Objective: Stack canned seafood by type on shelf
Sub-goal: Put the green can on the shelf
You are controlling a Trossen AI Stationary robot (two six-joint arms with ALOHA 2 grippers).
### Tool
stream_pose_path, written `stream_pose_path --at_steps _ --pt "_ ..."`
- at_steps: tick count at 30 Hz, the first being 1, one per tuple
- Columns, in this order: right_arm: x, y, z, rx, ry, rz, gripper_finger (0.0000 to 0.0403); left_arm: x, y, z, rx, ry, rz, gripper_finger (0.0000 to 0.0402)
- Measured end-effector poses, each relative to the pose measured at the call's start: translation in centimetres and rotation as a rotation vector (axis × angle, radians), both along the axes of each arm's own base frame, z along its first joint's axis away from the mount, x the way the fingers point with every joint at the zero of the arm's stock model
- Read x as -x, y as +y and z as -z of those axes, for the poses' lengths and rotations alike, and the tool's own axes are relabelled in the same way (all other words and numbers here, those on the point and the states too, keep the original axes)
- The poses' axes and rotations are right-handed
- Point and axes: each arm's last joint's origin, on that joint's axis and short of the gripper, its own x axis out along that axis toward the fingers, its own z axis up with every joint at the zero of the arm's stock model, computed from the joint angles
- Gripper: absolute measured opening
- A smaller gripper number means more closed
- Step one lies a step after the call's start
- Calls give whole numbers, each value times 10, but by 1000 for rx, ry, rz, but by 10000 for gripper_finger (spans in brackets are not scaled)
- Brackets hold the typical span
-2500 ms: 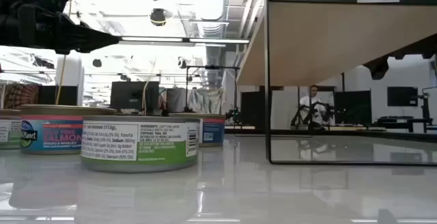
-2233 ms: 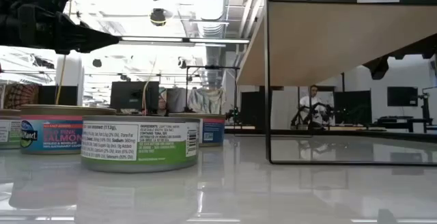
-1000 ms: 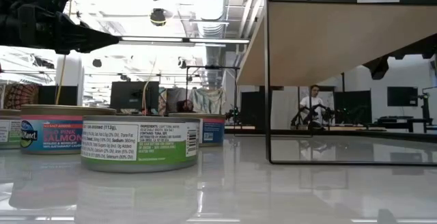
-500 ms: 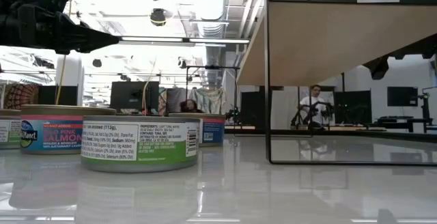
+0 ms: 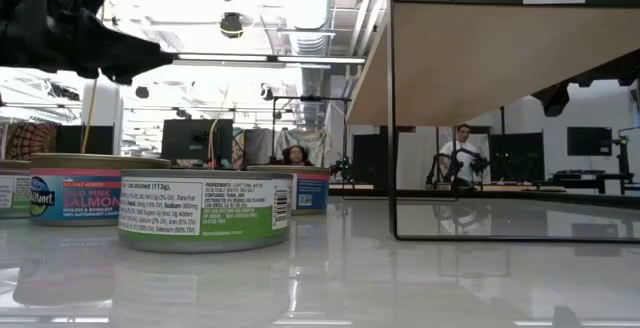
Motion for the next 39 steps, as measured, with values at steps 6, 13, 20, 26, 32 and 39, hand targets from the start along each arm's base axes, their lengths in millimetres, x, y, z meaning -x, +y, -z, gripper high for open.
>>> stream_pose_path --at_steps 6,13,20,26,32,39 --pt "0 0 0 0 0 0 295 0 0 0 192 -30 19 174" --pt "0 0 0 0 0 0 295 0 0 -2 281 -68 28 174" --pt "0 0 0 0 0 0 295 0 -1 -6 184 -87 41 174" --pt "0 0 0 0 1 0 295 1 -8 -11 97 -85 302 174" --pt "0 0 -5 -181 -101 -15 295 5 -9 -28 85 -27 308 174" --pt "4 -3 -21 -436 -359 -46 295 0 -10 -44 52 11 265 174"
